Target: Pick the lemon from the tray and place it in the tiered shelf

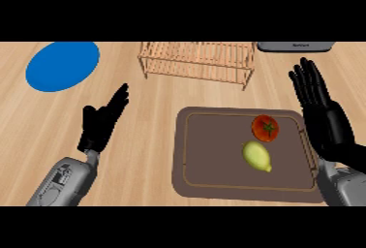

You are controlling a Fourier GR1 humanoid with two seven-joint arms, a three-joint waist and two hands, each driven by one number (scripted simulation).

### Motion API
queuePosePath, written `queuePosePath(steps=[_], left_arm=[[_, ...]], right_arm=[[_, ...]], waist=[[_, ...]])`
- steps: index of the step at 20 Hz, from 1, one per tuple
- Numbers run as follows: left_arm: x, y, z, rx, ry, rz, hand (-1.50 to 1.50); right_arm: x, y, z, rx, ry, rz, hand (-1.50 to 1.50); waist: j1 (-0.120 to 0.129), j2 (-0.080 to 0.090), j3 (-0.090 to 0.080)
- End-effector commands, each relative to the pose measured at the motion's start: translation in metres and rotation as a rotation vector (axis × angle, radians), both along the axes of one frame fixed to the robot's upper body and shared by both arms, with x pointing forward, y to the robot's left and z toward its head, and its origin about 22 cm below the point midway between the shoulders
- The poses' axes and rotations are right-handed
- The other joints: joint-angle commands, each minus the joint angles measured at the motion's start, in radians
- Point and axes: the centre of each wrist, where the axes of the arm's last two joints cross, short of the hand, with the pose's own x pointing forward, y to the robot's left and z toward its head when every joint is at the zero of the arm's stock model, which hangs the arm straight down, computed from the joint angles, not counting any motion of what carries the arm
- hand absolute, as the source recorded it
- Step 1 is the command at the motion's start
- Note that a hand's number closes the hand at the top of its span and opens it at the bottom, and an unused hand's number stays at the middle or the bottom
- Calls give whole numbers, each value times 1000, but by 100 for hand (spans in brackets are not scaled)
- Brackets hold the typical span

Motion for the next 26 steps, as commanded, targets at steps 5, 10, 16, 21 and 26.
queuePosePath(steps=[5, 10, 16, 21, 26], left_arm=[[-36, 60, -42, -49, 195, 267, 0], [-42, 71, -47, -102, 264, 264, 0], [-50, 79, -43, -98, 307, 258, 0], [-43, 79, -32, -93, 283, 257, 0], [-53, 87, -41, -96, 297, 292, 0]], right_arm=[[-22, -100, 4, 93, -394, 6, 150], [-44, -174, -76, 45, -102, -177, 150], [-43, -203, -95, -3, -247, 44, -150], [-50, -210, -86, -138, -201, 226, -150], [-76, -190, -100, -256, -173, 322, -150]], waist=[[-7, 12, 6], [32, 31, 4], [41, 25, 4], [23, 20, 2], [-2, 15, 0]])
